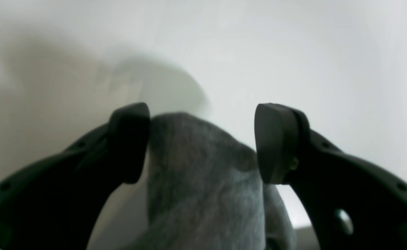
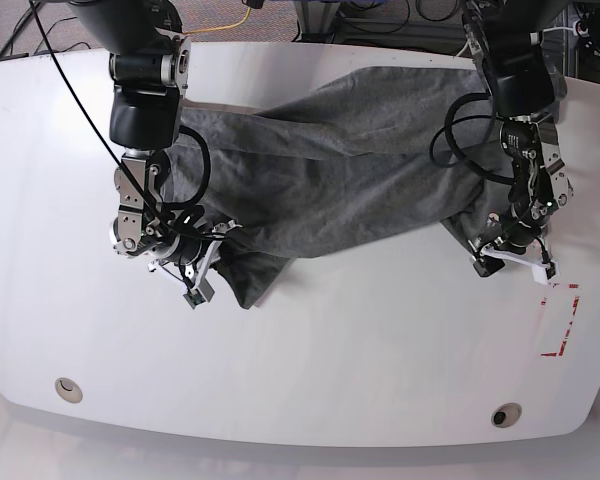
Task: Layout the t-shirt on the table in an organized manner, then fold the t-shirt properly
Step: 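Lift the grasped hem edge with both grippers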
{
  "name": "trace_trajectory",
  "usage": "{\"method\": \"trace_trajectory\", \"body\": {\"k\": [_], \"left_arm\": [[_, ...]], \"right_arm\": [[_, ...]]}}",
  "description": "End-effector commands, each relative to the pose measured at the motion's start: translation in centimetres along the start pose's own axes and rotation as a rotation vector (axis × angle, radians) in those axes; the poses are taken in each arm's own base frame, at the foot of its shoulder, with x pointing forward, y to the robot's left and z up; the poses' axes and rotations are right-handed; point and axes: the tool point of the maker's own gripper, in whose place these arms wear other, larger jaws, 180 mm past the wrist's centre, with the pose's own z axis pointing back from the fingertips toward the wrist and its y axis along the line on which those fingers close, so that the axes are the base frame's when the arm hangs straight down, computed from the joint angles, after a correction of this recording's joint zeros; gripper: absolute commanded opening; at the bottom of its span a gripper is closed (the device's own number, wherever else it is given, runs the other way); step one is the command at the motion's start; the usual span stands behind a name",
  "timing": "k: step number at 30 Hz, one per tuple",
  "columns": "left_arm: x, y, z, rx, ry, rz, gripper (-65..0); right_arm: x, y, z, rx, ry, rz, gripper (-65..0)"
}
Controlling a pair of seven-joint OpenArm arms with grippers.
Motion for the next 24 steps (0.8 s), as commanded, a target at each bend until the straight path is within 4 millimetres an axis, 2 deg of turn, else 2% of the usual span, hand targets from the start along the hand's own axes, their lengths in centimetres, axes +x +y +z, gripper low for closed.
{"method": "trace_trajectory", "body": {"k": [1, 4, 6, 11, 14, 17, 24], "left_arm": [[0.2, -0.1, 0.0, -0.001, 0.007, 0.001, -21.0], [0.1, 0.0, 0.0, 0.007, 0.008, -0.009, -21.5], [0.0, 0.3, 0.0, 0.031, 0.010, -0.021, -25.0], [-0.3, 1.2, 0.0, 0.078, 0.018, -0.042, -44.0], [-0.3, 1.3, 0.0, 0.079, 0.018, -0.041, -50.0], [-0.6, 1.6, 0.1, 0.085, 0.025, -0.042, -52.4], [-1.0, 2.1, 0.3, 0.094, 0.031, -0.047, -52.9]], "right_arm": [[-1.3, -0.8, 0.3, -0.029, 0.083, 0.029, -64.8], [-1.3, -0.9, 0.3, -0.030, 0.082, 0.028, -64.8], [-1.3, -0.9, 0.3, -0.030, 0.082, 0.026, -64.8], [-1.3, -0.9, 0.3, -0.030, 0.082, 0.026, -64.8], [-1.3, -0.8, 0.3, -0.029, 0.080, 0.025, -64.7], [-1.3, -0.8, 0.2, -0.028, 0.080, 0.025, -64.7], [-1.1, -0.7, 0.2, -0.028, 0.076, 0.025, -64.7]]}}
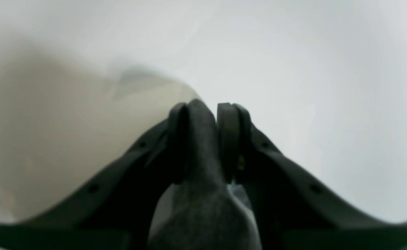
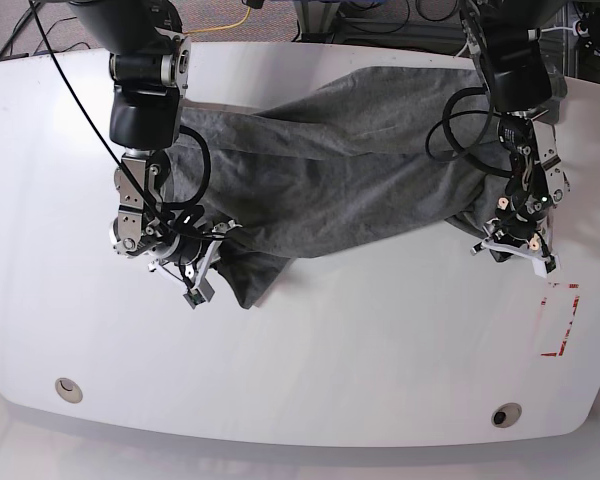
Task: Layout the t-shirt on the table in an organized manner, then fold the t-shirt properly
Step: 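Lift the grasped hem edge with both grippers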
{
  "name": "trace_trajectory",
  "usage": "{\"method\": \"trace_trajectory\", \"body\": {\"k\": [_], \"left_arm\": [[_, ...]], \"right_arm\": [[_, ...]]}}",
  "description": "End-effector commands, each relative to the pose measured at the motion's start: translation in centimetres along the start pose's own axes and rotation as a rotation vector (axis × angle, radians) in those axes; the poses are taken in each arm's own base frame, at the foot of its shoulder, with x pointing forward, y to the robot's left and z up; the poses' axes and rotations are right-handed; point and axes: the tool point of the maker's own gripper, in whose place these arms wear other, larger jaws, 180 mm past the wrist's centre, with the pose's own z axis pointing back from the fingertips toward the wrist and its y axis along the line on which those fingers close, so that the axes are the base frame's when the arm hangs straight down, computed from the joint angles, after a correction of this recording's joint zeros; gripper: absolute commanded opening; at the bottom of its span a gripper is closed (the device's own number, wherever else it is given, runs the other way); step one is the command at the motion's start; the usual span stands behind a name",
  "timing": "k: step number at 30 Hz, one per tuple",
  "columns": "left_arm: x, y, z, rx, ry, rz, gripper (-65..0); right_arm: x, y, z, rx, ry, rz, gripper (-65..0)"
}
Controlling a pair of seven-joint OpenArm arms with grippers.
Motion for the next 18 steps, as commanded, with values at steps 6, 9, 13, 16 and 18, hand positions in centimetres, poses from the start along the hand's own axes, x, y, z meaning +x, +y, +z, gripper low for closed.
{"method": "trace_trajectory", "body": {"k": [6, 9, 13, 16, 18], "left_arm": [[-1.2, 1.0, 0.5, 0.023, 0.040, -0.009, -55.3], [-0.2, 0.8, 0.8, 0.018, 0.009, -0.014, -65.0], [0.8, 0.6, 1.0, 0.013, -0.029, -0.018, -64.3], [1.3, 0.8, 1.2, 0.017, -0.052, -0.011, -64.9], [2.0, 1.0, 1.5, 0.020, -0.071, -0.004, -65.0]], "right_arm": [[-1.1, -0.8, 0.2, -0.028, 0.078, 0.026, -64.7], [-1.1, -0.8, 0.2, -0.028, 0.078, 0.026, -64.7], [-1.1, -0.8, 0.3, -0.029, 0.078, 0.026, -64.7], [-1.1, -0.8, 0.3, -0.029, 0.078, 0.026, -64.7], [-1.1, -0.8, 0.3, -0.030, 0.077, 0.027, -64.7]]}}
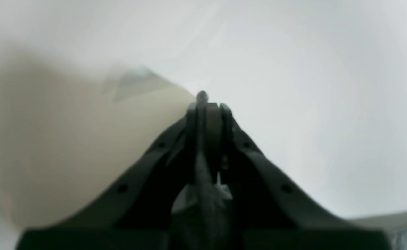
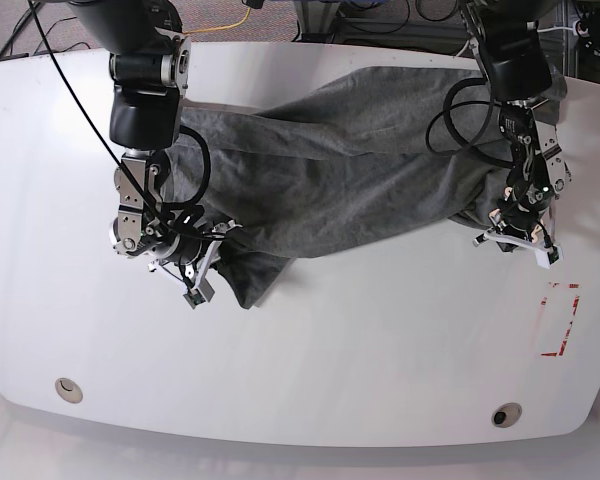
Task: Layout the t-shirt on the table in an organized manner, then fold the t-shirt properly
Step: 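Lift the grasped hem edge with both grippers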
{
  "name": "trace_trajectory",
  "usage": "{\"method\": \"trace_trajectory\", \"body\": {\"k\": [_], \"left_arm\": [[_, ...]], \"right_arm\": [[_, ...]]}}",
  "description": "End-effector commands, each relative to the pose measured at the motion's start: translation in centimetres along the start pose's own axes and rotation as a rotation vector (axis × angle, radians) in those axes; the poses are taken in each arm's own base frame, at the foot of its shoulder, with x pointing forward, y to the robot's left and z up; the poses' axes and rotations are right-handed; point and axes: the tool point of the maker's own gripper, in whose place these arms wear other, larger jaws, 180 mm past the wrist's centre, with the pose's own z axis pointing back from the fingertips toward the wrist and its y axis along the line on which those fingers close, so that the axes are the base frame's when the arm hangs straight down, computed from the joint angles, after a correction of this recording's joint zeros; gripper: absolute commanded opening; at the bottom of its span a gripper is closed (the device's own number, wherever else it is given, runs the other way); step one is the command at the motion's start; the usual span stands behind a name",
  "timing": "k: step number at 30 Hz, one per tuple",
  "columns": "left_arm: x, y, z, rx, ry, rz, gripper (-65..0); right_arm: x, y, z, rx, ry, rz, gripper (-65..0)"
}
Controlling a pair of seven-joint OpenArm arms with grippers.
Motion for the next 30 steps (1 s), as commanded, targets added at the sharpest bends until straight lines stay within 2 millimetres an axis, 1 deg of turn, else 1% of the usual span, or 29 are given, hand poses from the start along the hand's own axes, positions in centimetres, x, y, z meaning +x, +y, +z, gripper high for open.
{"method": "trace_trajectory", "body": {"k": [1, 5, 6, 9, 11, 15, 17, 18, 20, 24, 26, 29, 30], "left_arm": [[2.6, 0.2, 0.6, 0.007, -0.064, -0.005, -65.0], [4.1, -0.3, 1.2, -0.002, -0.105, -0.014, -65.0], [4.6, -0.5, 1.5, -0.005, -0.121, -0.020, -65.0], [5.9, -1.0, 2.1, -0.015, -0.157, -0.029, -65.0], [6.6, -1.2, 2.5, -0.021, -0.180, -0.035, -65.0], [9.1, -1.8, 3.8, -0.032, -0.248, -0.069, -65.0], [10.1, -2.8, 4.5, -0.053, -0.283, -0.094, -65.0], [10.4, -3.0, 4.7, -0.057, -0.292, -0.099, -65.0], [12.2, -3.6, 5.9, -0.066, -0.347, -0.132, -65.0], [14.9, -4.6, 8.0, -0.087, -0.444, -0.171, -65.0], [16.0, -5.3, 9.0, -0.100, -0.488, -0.182, -65.0], [18.1, -5.7, 10.9, -0.106, -0.565, -0.221, -65.0], [18.4, -5.9, 11.3, -0.109, -0.578, -0.228, -65.0]], "right_arm": [[-1.1, -0.9, 0.3, -0.032, 0.079, 0.028, -64.7], [-0.9, -1.1, 0.5, -0.037, 0.074, 0.028, -64.7], [-0.6, -1.4, 0.8, -0.046, 0.062, 0.027, -64.7], [0.8, -2.1, 1.8, -0.078, 0.014, 0.032, -64.7], [1.1, -2.1, 2.3, -0.090, -0.003, 0.041, -64.7], [2.7, -2.3, 3.6, -0.126, -0.029, 0.086, -64.7], [3.8, -2.5, 4.6, -0.152, -0.047, 0.111, -64.7], [4.0, -2.4, 4.8, -0.157, -0.052, 0.116, -64.7], [5.2, -2.6, 5.9, -0.184, -0.073, 0.142, -64.7], [7.2, -2.7, 7.8, -0.232, -0.120, 0.186, -64.8], [8.3, -2.6, 8.8, -0.253, -0.151, 0.207, -64.8], [9.7, -2.6, 10.3, -0.288, -0.189, 0.238, -64.8], [10.1, -2.6, 10.8, -0.300, -0.199, 0.247, -64.8]]}}
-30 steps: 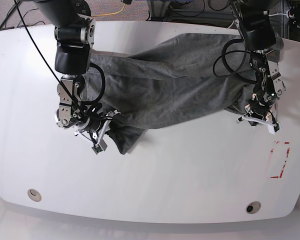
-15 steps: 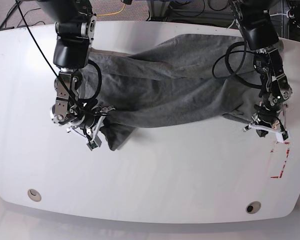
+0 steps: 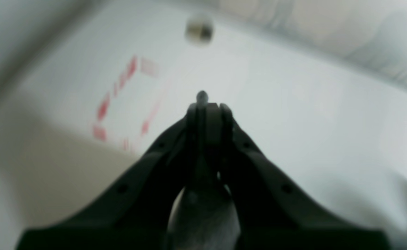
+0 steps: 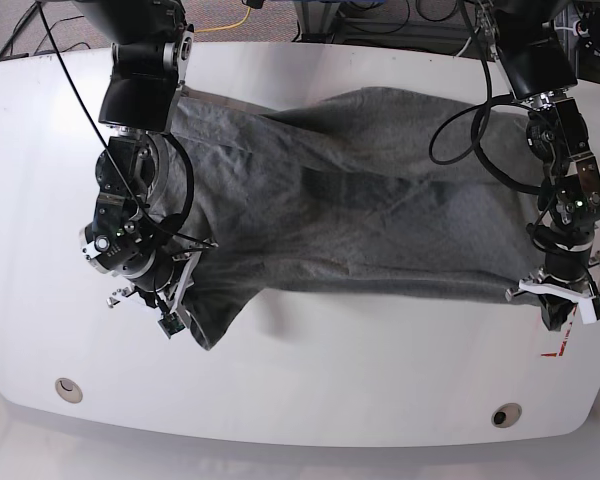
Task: Layout the t-shirt on the table in an organized manner, then fold the t-shirt properly
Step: 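Lift the grasped hem edge with both grippers, then raise the shirt high with both grippers, shaking it out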
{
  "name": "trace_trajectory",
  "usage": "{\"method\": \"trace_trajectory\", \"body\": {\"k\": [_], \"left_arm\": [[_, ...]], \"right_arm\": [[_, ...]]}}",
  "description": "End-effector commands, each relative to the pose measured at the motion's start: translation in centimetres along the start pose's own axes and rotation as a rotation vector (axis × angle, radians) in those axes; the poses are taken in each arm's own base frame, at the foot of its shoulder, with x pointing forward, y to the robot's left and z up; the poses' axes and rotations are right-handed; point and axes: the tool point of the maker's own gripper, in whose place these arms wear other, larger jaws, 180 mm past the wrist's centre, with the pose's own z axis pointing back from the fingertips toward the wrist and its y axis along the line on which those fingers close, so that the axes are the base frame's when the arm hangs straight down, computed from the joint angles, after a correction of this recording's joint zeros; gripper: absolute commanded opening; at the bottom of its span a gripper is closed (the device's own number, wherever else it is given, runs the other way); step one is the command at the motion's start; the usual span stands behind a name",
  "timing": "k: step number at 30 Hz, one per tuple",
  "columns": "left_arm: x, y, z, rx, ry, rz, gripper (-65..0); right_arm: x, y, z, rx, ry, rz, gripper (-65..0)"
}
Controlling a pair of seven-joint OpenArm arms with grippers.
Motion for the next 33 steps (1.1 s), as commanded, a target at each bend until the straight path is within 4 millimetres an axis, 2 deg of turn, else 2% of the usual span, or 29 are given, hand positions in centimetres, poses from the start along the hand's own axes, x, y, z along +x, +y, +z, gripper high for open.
{"method": "trace_trajectory", "body": {"k": [1, 7, 11, 18, 23, 28, 30, 33], "left_arm": [[4.3, -0.3, 0.7, -0.014, -0.125, -0.042, -65.0], [7.6, -1.7, 1.9, -0.042, -0.215, -0.061, -65.0], [8.9, -2.0, 2.5, -0.040, -0.252, -0.091, -65.0], [9.4, -3.6, 2.9, -0.041, -0.276, -0.191, -65.0], [10.7, -4.8, 3.8, -0.052, -0.329, -0.234, -65.0], [11.8, -5.3, 4.3, -0.057, -0.392, -0.248, -65.0], [12.5, -5.4, 4.4, -0.054, -0.415, -0.254, -65.0], [14.6, -5.8, 4.5, -0.049, -0.465, -0.253, -65.0]], "right_arm": [[3.1, -1.7, 1.8, -0.060, -0.080, 0.036, -64.8], [5.5, -2.5, 4.2, -0.125, -0.136, 0.084, -64.8], [7.0, -2.7, 5.7, -0.157, -0.184, 0.111, -64.8], [8.4, -1.5, 6.5, -0.157, -0.213, 0.188, -64.8], [8.7, -1.1, 6.7, -0.155, -0.221, 0.209, -64.8], [9.9, -1.1, 7.9, -0.178, -0.262, 0.230, -64.8], [10.4, -1.2, 8.3, -0.188, -0.277, 0.235, -64.8], [12.2, -2.2, 9.3, -0.221, -0.315, 0.253, -64.8]]}}
